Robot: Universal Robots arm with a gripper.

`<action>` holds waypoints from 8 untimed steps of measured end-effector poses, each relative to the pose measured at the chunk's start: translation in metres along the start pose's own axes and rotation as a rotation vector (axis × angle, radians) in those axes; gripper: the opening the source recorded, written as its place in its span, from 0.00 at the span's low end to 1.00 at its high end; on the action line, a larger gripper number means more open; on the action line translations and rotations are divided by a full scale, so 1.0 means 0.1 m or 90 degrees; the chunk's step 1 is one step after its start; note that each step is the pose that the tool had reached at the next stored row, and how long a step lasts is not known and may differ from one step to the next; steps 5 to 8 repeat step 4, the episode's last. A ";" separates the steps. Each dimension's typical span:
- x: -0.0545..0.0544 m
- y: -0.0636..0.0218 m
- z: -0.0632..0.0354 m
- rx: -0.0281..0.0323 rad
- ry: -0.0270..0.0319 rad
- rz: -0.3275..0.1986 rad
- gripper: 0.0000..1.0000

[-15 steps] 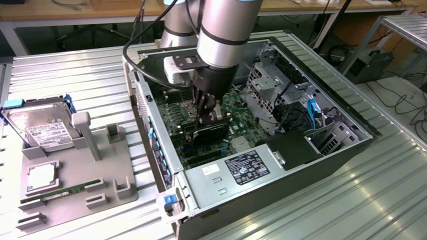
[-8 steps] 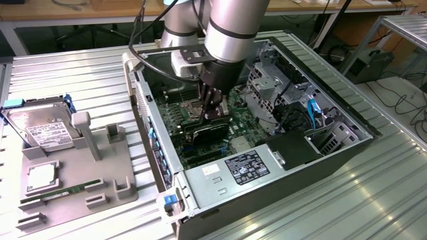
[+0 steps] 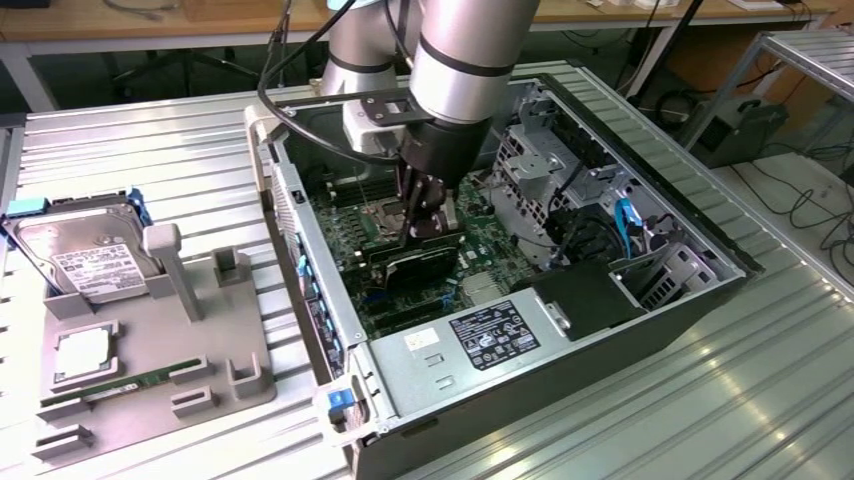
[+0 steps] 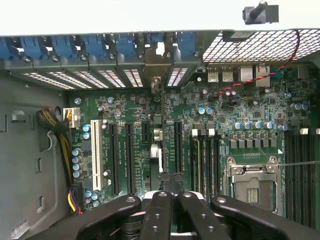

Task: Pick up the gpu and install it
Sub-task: 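Press down on the gpu until it lock into place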

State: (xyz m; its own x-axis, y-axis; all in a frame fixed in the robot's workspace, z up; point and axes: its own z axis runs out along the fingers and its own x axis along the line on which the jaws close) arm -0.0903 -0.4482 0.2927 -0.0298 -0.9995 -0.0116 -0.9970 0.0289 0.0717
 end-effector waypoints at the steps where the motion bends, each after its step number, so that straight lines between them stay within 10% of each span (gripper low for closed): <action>1: 0.00 0.000 0.000 0.0000 0.0000 0.000 0.11; 8: 0.00 0.000 0.000 0.0000 0.0000 0.000 0.11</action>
